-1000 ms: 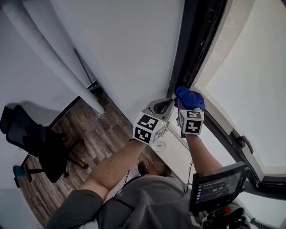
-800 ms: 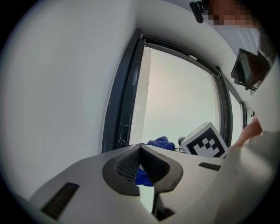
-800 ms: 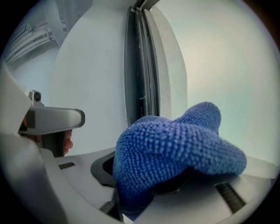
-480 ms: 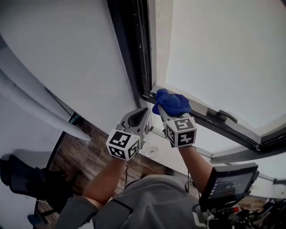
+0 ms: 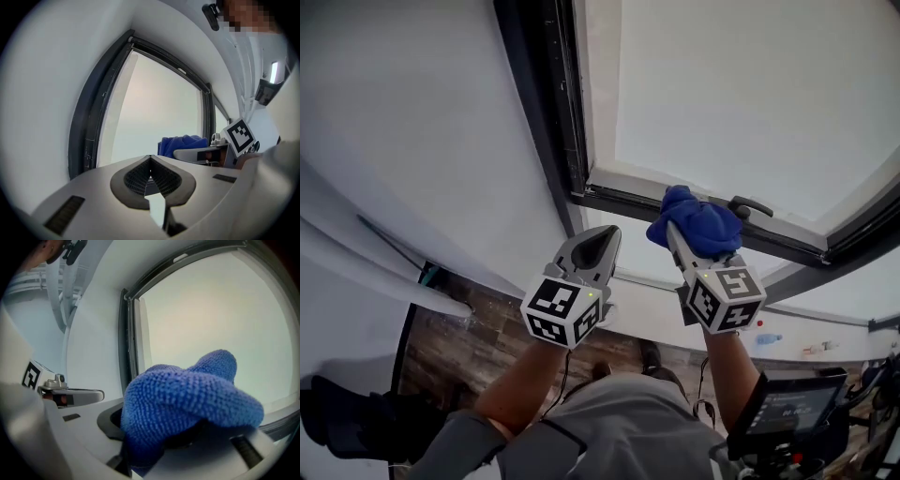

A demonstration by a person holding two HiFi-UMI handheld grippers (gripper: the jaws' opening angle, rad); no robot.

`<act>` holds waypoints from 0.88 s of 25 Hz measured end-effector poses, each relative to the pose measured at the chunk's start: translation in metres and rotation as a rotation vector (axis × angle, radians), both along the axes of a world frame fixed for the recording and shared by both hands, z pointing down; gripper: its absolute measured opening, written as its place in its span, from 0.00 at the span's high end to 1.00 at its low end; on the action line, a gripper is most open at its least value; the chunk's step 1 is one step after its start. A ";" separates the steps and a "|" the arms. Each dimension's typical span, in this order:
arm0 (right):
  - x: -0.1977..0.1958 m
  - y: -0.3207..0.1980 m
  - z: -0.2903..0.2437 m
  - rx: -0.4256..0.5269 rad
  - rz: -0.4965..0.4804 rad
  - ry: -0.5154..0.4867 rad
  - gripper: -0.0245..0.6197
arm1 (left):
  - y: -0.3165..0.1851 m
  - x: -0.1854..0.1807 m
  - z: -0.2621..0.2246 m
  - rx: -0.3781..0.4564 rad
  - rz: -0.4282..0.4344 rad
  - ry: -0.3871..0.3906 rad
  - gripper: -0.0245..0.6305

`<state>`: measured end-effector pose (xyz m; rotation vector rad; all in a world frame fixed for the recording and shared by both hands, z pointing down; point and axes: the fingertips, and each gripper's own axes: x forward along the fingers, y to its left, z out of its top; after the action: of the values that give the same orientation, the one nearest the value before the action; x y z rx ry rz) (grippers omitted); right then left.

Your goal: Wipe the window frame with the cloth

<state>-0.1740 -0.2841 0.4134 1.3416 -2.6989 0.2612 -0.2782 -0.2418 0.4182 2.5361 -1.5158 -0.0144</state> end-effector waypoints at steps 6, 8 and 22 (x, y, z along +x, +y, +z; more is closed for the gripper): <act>0.065 0.034 -0.014 0.019 0.137 -0.006 0.71 | 0.019 0.018 -0.017 0.036 0.044 0.044 0.96; 0.082 0.045 -0.021 0.029 0.157 -0.016 0.71 | 0.027 0.027 -0.020 0.029 0.061 0.035 0.96; 0.181 0.093 -0.054 0.095 0.180 -0.033 0.72 | 0.068 0.121 -0.071 0.111 0.121 -0.066 0.96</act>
<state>0.0066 -0.1912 0.3598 1.6244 -2.6499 0.1745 -0.1569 -0.1741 0.3472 2.7373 -1.4180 0.0019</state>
